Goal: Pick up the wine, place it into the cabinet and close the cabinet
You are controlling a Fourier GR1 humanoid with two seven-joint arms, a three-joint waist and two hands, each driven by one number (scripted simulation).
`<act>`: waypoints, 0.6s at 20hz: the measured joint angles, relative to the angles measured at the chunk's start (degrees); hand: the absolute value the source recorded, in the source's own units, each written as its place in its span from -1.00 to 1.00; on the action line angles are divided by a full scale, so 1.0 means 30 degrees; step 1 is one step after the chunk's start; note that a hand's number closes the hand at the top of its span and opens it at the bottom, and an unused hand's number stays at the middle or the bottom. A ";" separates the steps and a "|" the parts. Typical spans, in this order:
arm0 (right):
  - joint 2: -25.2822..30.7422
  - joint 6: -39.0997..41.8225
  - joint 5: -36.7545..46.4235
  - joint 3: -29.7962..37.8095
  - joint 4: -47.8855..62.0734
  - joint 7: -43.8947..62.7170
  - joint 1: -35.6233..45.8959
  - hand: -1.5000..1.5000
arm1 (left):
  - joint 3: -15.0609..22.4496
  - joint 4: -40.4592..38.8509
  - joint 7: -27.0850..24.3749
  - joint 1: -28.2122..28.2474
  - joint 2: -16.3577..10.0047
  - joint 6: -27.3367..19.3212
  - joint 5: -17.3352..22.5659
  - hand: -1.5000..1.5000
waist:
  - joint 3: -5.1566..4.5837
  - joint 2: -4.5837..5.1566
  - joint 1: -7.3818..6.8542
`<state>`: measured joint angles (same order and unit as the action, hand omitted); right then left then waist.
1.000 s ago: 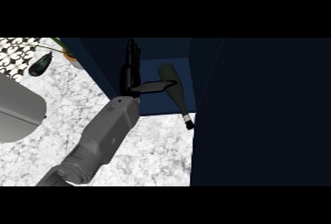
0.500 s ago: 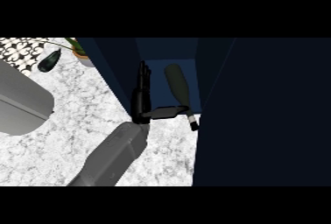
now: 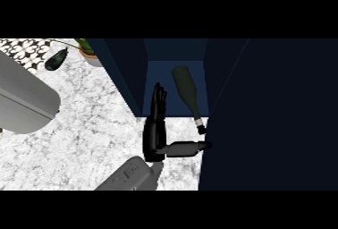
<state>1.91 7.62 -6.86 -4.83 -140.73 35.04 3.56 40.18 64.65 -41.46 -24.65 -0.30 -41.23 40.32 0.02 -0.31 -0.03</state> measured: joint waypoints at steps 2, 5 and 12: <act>0.0117 0.0109 -0.0044 0.0310 -0.0004 -0.0120 -0.0080 -1.00 | 0.0451 0.1509 0.0156 0.1134 -0.0233 -0.0424 -0.0527 -1.00 | 0.0000 0.0009 -0.0024; 0.0117 0.0137 -0.0061 0.0371 -0.0051 -0.0199 -0.0211 -1.00 | 0.0869 0.3855 0.1019 0.2299 -0.0774 -0.1410 -0.1301 -1.00 | 0.0000 0.0018 -0.0037; 0.0211 -0.0017 -0.0088 0.0397 -0.0075 0.0404 0.0250 -1.00 | 0.2317 0.8693 0.2451 0.5234 -0.1842 -0.3386 -0.3302 -1.00 | -0.0001 0.0034 -0.0048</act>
<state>2.54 7.57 -7.13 -3.64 -140.95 36.25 4.31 47.13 90.73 -34.11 -8.94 -5.82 -51.39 30.42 0.02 -0.20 -0.17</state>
